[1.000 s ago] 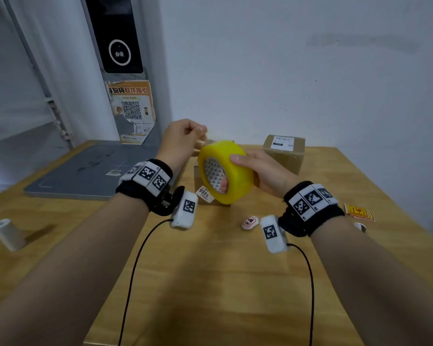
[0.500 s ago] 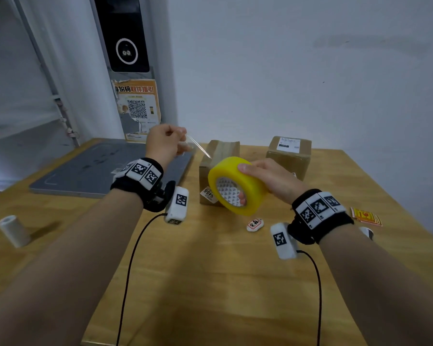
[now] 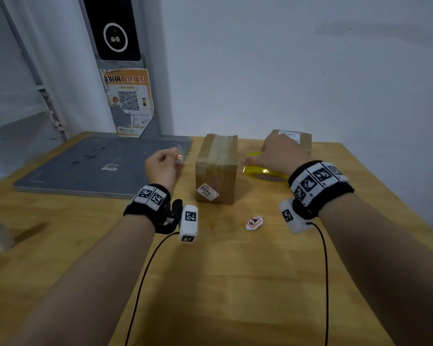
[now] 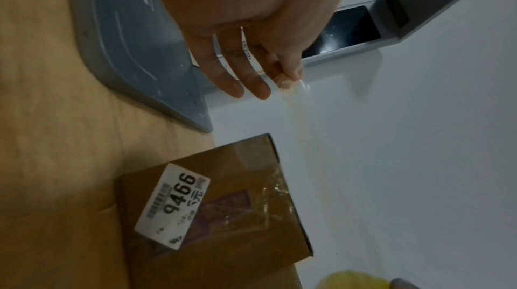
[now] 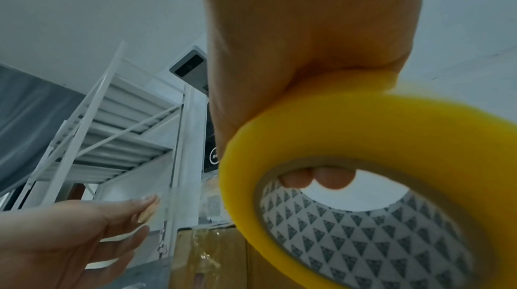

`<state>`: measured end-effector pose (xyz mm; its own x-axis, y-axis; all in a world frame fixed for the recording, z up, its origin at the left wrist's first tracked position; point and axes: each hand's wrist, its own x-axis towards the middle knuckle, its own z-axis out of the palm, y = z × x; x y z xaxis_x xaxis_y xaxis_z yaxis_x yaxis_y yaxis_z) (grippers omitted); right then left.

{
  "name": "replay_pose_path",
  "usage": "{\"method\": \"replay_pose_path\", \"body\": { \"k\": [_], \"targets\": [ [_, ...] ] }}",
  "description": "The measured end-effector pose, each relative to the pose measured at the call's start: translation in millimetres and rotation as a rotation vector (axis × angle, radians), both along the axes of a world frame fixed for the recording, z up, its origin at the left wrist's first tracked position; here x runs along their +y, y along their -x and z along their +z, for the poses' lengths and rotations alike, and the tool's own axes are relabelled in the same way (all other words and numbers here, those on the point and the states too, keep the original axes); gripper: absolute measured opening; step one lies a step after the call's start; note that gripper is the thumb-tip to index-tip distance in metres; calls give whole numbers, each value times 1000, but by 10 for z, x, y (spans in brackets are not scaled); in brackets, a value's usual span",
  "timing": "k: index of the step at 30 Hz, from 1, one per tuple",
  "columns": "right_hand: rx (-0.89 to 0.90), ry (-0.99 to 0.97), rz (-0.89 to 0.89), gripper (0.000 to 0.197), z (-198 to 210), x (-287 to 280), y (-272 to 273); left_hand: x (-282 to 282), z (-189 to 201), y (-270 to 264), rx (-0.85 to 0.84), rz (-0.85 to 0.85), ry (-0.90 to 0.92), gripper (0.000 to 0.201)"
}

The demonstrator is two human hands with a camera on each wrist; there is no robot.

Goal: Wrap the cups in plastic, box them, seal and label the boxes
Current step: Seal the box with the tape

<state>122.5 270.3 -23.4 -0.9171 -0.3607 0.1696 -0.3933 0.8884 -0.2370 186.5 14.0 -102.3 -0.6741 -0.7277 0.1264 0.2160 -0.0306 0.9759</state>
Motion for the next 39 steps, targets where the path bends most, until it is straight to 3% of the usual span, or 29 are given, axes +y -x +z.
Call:
{"method": "replay_pose_path", "body": {
  "k": [13,23,33,37,39],
  "targets": [
    [1,-46,-51,63,-153,-153,243,-98,-339,293,-30,9,8,13],
    [-123,7,-62,62,-251,-249,491,-11,-522,545,-99,-81,81,19],
    [-176,74,-44,61,-322,-307,666,-30,-539,819,-343,-195,481,20],
    [-175,97,-41,61,-318,-339,697,-162,-478,808,-572,-238,560,40],
    [-180,104,-25,62,-333,-377,687,-222,-456,828,-571,-173,506,24]
  ]
}}
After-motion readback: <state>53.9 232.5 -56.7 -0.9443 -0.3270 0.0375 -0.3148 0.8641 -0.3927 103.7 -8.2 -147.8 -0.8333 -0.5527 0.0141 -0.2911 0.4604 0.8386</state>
